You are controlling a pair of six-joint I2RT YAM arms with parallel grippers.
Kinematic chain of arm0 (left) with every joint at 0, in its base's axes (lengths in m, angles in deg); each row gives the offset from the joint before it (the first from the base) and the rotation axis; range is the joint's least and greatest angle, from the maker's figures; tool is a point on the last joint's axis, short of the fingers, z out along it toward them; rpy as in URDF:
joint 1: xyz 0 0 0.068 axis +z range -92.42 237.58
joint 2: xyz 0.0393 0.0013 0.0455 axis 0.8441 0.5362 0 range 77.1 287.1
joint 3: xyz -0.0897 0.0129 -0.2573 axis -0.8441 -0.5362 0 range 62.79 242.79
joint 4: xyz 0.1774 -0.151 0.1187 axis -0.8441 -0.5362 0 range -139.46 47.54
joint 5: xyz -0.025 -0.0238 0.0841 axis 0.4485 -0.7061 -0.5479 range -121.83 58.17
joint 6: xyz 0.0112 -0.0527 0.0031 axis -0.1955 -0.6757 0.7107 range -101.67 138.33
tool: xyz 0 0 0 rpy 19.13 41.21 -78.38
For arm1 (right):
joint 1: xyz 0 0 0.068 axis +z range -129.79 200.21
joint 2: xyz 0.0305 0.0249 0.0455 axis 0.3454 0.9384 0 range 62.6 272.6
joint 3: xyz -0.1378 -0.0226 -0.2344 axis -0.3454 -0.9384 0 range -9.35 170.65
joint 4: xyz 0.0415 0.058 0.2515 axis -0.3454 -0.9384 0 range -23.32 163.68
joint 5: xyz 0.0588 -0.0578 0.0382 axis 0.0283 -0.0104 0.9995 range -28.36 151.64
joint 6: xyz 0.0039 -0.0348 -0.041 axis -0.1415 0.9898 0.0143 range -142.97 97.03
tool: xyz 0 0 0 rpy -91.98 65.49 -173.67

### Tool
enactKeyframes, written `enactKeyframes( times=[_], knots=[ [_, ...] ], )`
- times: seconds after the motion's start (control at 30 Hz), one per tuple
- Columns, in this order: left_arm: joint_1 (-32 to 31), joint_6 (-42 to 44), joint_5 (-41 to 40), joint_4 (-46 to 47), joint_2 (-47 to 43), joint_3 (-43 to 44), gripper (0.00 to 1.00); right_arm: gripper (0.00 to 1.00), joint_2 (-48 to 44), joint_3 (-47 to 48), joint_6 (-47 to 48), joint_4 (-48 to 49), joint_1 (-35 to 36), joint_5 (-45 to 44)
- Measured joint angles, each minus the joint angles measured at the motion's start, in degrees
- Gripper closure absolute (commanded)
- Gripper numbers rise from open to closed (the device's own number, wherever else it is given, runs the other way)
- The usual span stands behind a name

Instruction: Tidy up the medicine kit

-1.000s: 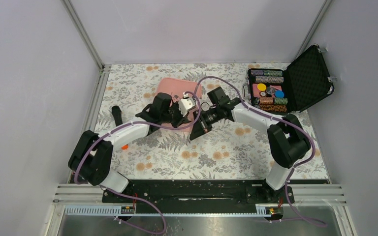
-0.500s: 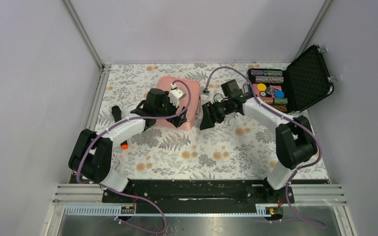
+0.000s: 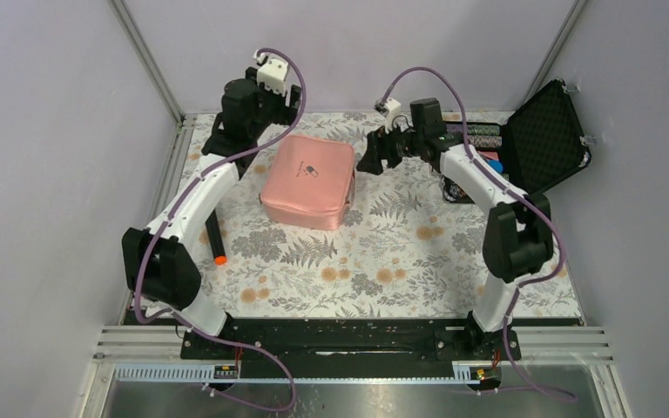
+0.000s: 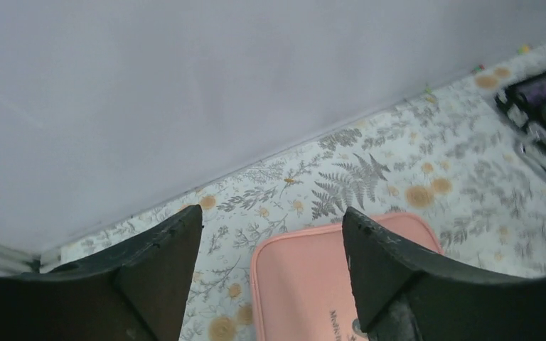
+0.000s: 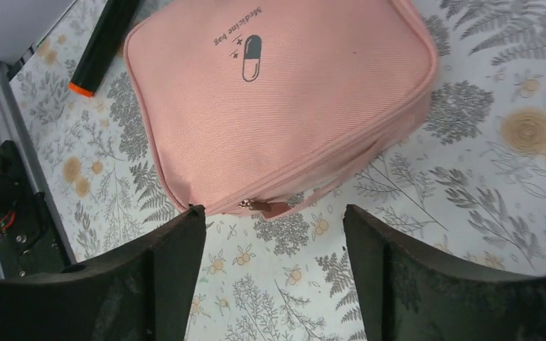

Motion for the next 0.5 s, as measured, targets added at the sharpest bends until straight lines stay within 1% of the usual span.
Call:
enactKeyframes(
  times=[0.03,0.07,0.1,0.17,0.23,0.3,0.4,0.43,0.5],
  knots=[
    [0.5,1.7,2.5,-0.3,-0.1,0.2,0.22,0.26,2.1,1.9,1.4,-0.3,0.1,1.9],
    [0.8,4.4,5.4,-0.9,-0.8,-0.7,0.14,0.27,3.1,2.3,3.0,-0.5,0.3,2.7],
    [0.9,7.3,8.2,-2.1,-1.6,-2.1,0.1,0.28,3.3,1.5,5.6,-1.5,0.7,3.1],
    [0.9,14.7,14.4,-6.2,-3.5,-6.4,0.11,0.31,2.4,-2.0,12.7,-2.5,1.9,2.7],
    [0.7,21.7,19.3,-9.7,-5.0,-12.3,0.12,0.4,0.9,-6.5,21.1,-3.3,3.8,1.6],
    [0.7,27.0,22.2,-13.0,-5.5,-18.1,0.12,0.46,0.2,-10.4,30.9,-5.4,5.8,0.3],
    [0.8,32.0,23.8,-16.5,-5.4,-25.9,0.12,0.48,1.0,-11.0,38.5,-7.8,8.3,-1.3],
    [0.9,32.8,23.9,-16.5,-5.4,-27.5,0.12,0.48,1.5,-10.7,40.8,-8.2,8.6,-1.6],
    [0.9,33.3,24.0,-15.0,-5.6,-27.9,0.12,0.49,2.6,-9.4,43.4,-8.9,8.9,-2.4]
  ],
)
